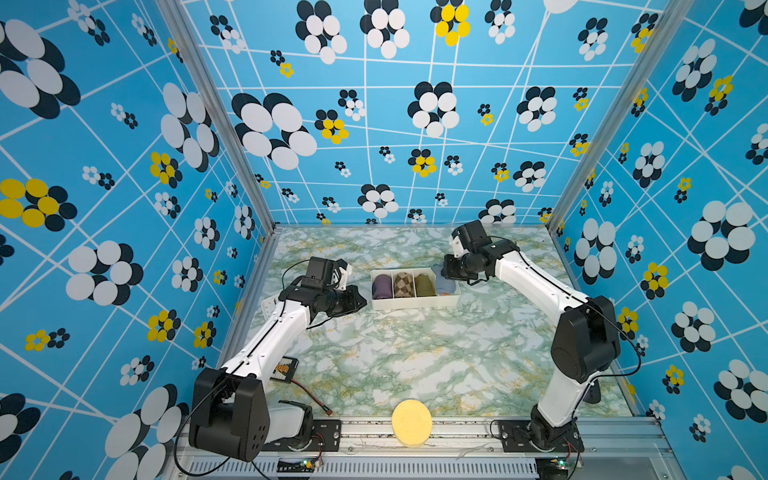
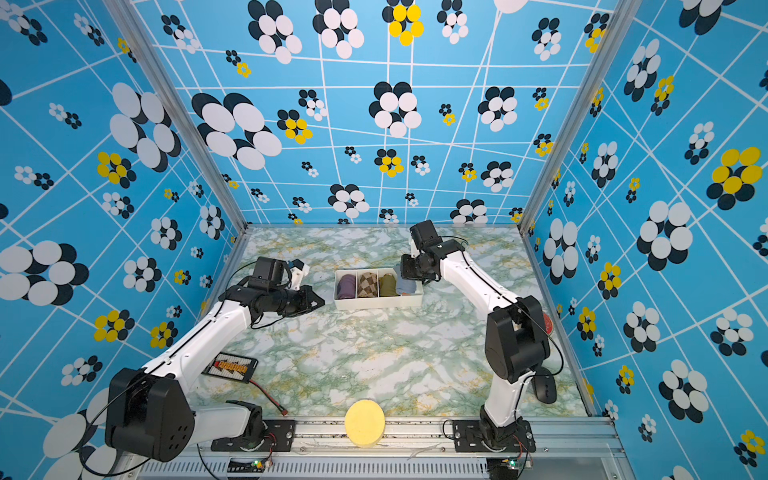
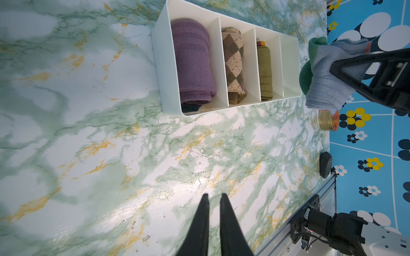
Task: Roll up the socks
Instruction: 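Lift the roll with the right gripper and carry it toward the white organizer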
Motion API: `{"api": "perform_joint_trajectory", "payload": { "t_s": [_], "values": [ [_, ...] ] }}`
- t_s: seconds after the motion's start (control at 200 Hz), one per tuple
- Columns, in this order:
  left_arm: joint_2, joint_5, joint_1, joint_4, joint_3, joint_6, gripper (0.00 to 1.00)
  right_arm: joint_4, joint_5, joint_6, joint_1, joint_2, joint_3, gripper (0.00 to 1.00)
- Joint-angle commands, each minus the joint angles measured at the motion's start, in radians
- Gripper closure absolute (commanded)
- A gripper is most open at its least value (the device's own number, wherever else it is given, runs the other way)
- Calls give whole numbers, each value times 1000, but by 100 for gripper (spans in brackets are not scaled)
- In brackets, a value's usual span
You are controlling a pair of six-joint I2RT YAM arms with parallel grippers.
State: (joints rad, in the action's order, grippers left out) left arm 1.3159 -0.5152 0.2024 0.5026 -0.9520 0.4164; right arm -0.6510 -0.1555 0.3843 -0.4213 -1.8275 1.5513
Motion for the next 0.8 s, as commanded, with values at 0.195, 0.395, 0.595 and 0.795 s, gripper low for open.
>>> {"api": "perform_joint_trajectory", "payload": {
  "t_s": [0.195,0.395,0.595,0.795],
  "values": [
    [-5,-15,-32,30,-13,-35,86,-66,-33,-36,33,-99,100,100],
    [2,-18,-44,33,-14,-42,86,-94,-19,-43,45,-161,133,100],
    [8,-25,-55,42,-20,-51,86,-116,10,-55,50,-199,148,100],
    [14,-26,-57,45,-27,-51,86,-148,83,-77,52,-226,169,100]
  ]
}}
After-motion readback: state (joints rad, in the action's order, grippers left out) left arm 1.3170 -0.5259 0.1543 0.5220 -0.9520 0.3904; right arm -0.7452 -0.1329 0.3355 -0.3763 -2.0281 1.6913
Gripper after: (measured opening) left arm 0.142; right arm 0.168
